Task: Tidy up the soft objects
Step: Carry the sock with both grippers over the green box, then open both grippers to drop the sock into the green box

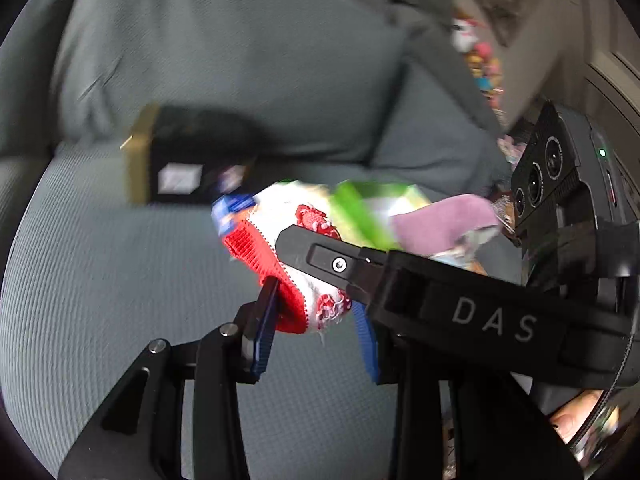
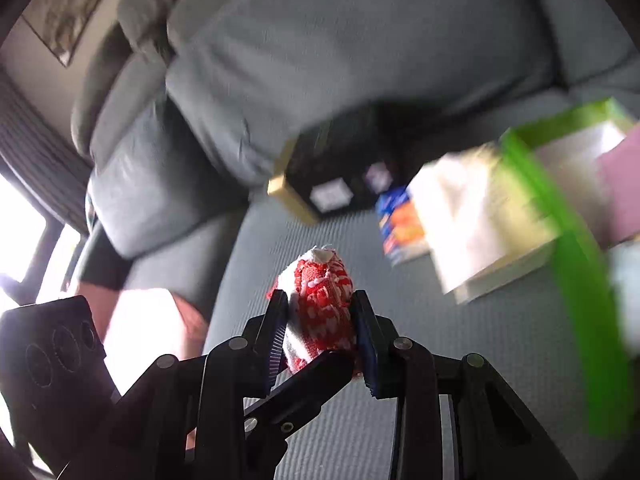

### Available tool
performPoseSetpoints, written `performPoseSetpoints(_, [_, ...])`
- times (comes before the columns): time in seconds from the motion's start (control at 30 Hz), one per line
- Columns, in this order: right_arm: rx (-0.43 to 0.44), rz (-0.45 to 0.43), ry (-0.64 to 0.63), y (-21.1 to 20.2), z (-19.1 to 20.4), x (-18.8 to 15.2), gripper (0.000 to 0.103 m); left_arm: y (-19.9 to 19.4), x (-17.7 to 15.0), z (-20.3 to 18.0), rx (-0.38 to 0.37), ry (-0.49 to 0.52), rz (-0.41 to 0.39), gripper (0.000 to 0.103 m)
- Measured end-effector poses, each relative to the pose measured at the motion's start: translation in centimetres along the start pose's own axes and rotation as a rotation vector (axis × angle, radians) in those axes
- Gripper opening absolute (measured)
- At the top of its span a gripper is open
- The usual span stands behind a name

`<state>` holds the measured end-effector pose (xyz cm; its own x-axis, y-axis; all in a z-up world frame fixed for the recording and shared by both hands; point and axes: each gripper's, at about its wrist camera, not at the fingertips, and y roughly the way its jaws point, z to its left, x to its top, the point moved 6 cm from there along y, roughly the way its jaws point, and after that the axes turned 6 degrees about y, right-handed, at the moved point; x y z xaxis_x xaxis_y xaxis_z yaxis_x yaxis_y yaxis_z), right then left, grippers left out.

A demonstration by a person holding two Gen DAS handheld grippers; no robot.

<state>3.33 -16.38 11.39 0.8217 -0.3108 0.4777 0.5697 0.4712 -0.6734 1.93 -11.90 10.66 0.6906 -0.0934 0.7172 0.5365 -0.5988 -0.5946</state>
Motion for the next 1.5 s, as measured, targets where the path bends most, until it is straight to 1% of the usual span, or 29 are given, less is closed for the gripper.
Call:
performPoseSetpoints(0.03, [-0.004, -0.044, 0.004, -1.4, -0.6, 0.6, 0.036, 0.2, 0.5, -0.9, -0.012, 0.025, -0.009, 0.034])
performPoseSetpoints(0.13, [-0.009, -0.135, 0.021, -4.2, -2.6, 2.2, 0.036, 1.2, 1.7, -3.9, -0.047, 0.098, -0.037, 0.034])
performPoseSetpoints(0.27, [-0.041, -0.217, 0.086, -6.5, -5.9, 3.9, 0.036, 4.1, 3.1, -7.1, -0.105, 0.183, -0.016, 0.033])
performPoseSetpoints(0.33, [-0.043, -0.258, 0.128, -7.5, -7.8, 4.7, 0.036, 5.5, 3.7, -8.5, -0.121, 0.225, -0.014, 0.033])
performPoseSetpoints(0.43, [-0.052, -0.306, 0.172, -8.6, -10.3, 5.7, 0.036, 7.4, 4.3, -10.1, -0.149, 0.263, -0.006, 0.033])
performPoseSetpoints(0.63, [-0.081, -0.384, 0.259, -9.1, -14.0, 6.8, 0.036, 10.8, 5.2, -11.3, -0.198, 0.304, 0.038, 0.033])
performPoseSetpoints(0.8, [-0.130, -0.394, 0.314, -9.0, -16.1, 6.6, 0.036, 12.7, 4.3, -11.6, -0.235, 0.281, 0.087, 0.033])
performPoseSetpoints(0.9, [-0.152, -0.385, 0.353, -8.5, -17.3, 6.4, 0.036, 13.5, 3.8, -11.7, -0.233, 0.276, 0.113, 0.033])
performPoseSetpoints(1.0, [-0.172, -0.376, 0.376, -8.4, -18.4, 6.1, 0.036, 13.7, 3.3, -11.6, -0.217, 0.259, 0.132, 0.033])
performPoseSetpoints(1.07, [-0.212, -0.374, 0.380, -8.2, -18.6, 6.1, 0.036, 13.2, 3.3, -11.3, -0.200, 0.262, 0.140, 0.034])
performPoseSetpoints(1.1, [-0.234, -0.372, 0.382, -8.2, -18.7, 6.1, 0.036, 13.1, 3.5, -11.3, -0.187, 0.266, 0.136, 0.035])
performPoseSetpoints(1.17, [-0.246, -0.369, 0.380, -8.5, -18.8, 6.0, 0.036, 11.9, 4.0, -10.4, -0.163, 0.253, 0.113, 0.036])
performPoseSetpoints(1.2, [-0.239, -0.370, 0.376, -8.6, -18.7, 5.9, 0.036, 11.2, 4.2, -9.6, -0.151, 0.244, 0.106, 0.038])
performPoseSetpoints(1.23, [-0.229, -0.373, 0.373, -8.8, -18.7, 5.8, 0.037, 10.7, 4.4, -9.0, -0.136, 0.233, 0.098, 0.046])
performPoseSetpoints(1.27, [-0.221, -0.377, 0.371, -9.1, -18.5, 5.8, 0.041, 10.0, 4.8, -8.2, -0.113, 0.218, 0.087, 0.051])
performPoseSetpoints(1.3, [-0.223, -0.390, 0.368, -9.2, -18.4, 5.8, 0.050, 9.0, 5.1, -6.8, -0.083, 0.195, 0.071, 0.057])
performPoseSetpoints(1.33, [-0.216, -0.403, 0.362, -9.6, -18.1, 5.7, 0.055, 8.1, 5.3, -5.5, -0.055, 0.169, 0.058, 0.060])
performPoseSetpoints(1.37, [-0.209, -0.415, 0.356, -9.8, -18.0, 5.7, 0.062, 7.4, 5.5, -4.0, -0.021, 0.136, 0.051, 0.062])
performPoseSetpoints(1.43, [-0.198, -0.434, 0.346, -10.2, -17.5, 5.7, 0.063, 6.2, 5.8, -0.8, 0.063, 0.058, 0.037, 0.074])
performPoseSetpoints(1.5, [-0.195, -0.444, 0.342, -10.6, -17.2, 5.5, 0.063, 5.3, 6.0, 2.6, 0.162, -0.027, 0.029, 0.077])
